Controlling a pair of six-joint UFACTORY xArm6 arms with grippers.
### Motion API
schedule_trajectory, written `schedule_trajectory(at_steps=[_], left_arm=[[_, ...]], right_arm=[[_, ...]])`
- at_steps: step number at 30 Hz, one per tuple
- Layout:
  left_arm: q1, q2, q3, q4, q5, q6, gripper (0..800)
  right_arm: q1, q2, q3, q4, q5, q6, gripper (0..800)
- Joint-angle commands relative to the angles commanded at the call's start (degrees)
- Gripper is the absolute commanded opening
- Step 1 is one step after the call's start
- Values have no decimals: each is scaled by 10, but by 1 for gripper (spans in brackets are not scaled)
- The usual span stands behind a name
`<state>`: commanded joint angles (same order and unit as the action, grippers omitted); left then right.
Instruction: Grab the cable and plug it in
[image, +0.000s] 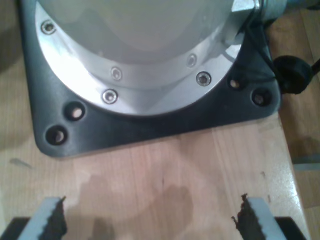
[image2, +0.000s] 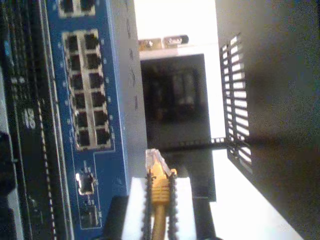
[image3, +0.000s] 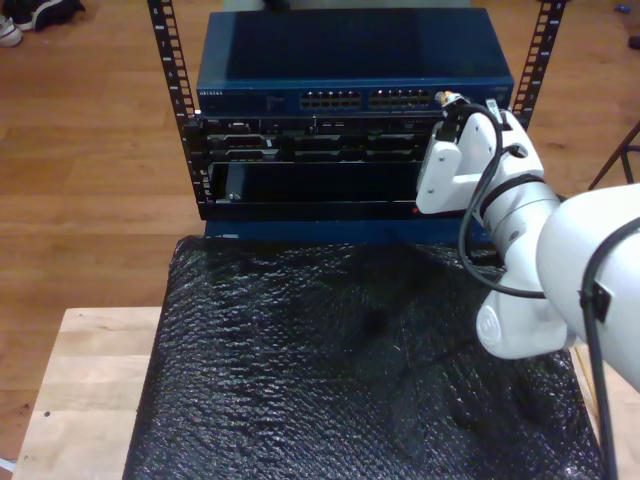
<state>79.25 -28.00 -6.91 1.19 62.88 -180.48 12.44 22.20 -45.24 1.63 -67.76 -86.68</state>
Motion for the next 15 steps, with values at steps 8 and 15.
schedule_trajectory(at_steps=[8, 15], left_arm=[[0, 0, 0, 0, 0, 0, 800], [0, 0, 0, 0, 0, 0, 800]], right_arm=[[15, 4, -9, 40, -2, -25, 0], [40, 17, -12, 88, -22, -55, 0]])
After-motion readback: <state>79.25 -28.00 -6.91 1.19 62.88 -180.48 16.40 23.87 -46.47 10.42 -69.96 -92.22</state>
